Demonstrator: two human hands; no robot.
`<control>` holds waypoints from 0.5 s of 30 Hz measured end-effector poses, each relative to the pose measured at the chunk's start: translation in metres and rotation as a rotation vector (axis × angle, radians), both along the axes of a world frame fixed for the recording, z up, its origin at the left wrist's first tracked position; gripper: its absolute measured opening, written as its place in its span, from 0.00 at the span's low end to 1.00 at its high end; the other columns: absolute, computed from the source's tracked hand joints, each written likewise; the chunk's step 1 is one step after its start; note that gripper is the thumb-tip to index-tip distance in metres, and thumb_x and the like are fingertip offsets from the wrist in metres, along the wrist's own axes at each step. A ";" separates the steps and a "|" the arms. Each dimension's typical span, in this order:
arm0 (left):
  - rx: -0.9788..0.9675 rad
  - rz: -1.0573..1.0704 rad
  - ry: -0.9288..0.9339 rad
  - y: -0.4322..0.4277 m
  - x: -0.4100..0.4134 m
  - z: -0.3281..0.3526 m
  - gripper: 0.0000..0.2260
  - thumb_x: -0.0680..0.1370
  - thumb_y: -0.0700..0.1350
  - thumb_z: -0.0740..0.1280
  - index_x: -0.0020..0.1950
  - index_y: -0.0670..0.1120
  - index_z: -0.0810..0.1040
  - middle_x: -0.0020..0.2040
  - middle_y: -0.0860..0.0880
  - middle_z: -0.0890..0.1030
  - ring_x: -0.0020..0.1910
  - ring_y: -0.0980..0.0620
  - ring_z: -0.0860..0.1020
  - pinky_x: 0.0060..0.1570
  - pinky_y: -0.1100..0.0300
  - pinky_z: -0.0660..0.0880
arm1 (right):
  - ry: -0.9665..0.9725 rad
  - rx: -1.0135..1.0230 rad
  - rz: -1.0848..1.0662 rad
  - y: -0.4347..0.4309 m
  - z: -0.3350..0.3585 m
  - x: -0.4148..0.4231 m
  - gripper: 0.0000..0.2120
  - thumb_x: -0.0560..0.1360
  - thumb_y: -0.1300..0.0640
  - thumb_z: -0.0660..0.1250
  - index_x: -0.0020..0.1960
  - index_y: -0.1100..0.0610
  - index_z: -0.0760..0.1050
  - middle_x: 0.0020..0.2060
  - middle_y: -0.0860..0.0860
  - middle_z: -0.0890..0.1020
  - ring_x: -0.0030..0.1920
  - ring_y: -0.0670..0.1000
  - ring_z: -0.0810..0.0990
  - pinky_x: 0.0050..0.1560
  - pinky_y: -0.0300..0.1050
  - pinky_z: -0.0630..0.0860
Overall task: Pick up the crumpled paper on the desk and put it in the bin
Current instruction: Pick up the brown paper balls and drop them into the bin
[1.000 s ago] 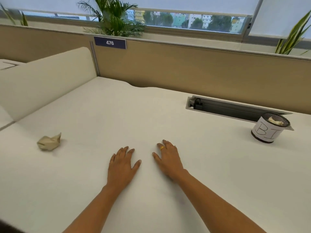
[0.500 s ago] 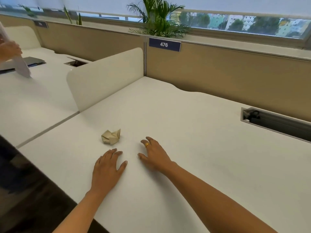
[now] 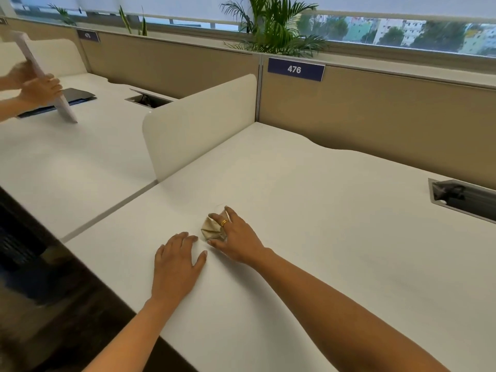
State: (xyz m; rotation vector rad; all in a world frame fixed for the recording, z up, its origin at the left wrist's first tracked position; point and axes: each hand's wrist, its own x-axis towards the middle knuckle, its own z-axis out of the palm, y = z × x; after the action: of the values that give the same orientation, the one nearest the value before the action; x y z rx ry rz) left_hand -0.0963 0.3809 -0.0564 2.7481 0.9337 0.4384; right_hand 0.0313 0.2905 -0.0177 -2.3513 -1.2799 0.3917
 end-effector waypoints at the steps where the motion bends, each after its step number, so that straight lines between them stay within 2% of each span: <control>1: 0.009 -0.002 -0.001 0.000 0.000 -0.001 0.25 0.71 0.59 0.51 0.55 0.45 0.77 0.57 0.44 0.80 0.57 0.43 0.78 0.55 0.44 0.74 | -0.010 -0.009 -0.004 0.004 -0.002 0.000 0.28 0.76 0.47 0.63 0.73 0.49 0.59 0.76 0.57 0.54 0.73 0.58 0.61 0.71 0.53 0.62; 4: 0.009 -0.004 0.006 0.000 0.001 0.000 0.24 0.71 0.58 0.51 0.54 0.45 0.77 0.56 0.43 0.80 0.56 0.43 0.78 0.55 0.44 0.74 | -0.032 -0.023 -0.008 0.009 -0.005 -0.001 0.25 0.76 0.47 0.63 0.71 0.51 0.63 0.74 0.58 0.57 0.70 0.59 0.64 0.69 0.51 0.63; 8: 0.020 -0.009 0.012 0.000 -0.001 -0.002 0.24 0.71 0.58 0.51 0.54 0.45 0.77 0.56 0.43 0.80 0.56 0.43 0.78 0.54 0.44 0.74 | 0.067 0.045 -0.062 0.010 -0.002 -0.003 0.25 0.73 0.49 0.67 0.67 0.55 0.68 0.69 0.56 0.66 0.66 0.56 0.69 0.63 0.46 0.69; 11: 0.027 -0.018 0.016 0.000 -0.001 -0.002 0.24 0.71 0.57 0.51 0.54 0.44 0.77 0.55 0.43 0.80 0.56 0.42 0.79 0.54 0.43 0.75 | 0.108 0.081 -0.125 0.008 0.001 -0.004 0.25 0.69 0.50 0.72 0.63 0.57 0.72 0.65 0.53 0.68 0.59 0.55 0.75 0.57 0.46 0.72; 15: 0.045 -0.011 -0.007 -0.002 0.000 -0.006 0.22 0.73 0.56 0.54 0.55 0.44 0.76 0.57 0.42 0.80 0.57 0.41 0.78 0.56 0.42 0.74 | 0.154 0.131 -0.157 -0.001 0.003 -0.006 0.22 0.66 0.53 0.76 0.55 0.61 0.74 0.58 0.52 0.70 0.53 0.55 0.76 0.50 0.43 0.71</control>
State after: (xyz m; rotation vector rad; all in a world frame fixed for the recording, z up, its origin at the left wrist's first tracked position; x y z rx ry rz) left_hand -0.0967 0.3791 -0.0625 2.7890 0.9169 0.4730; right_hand 0.0249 0.2894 -0.0151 -2.2455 -1.0115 0.4166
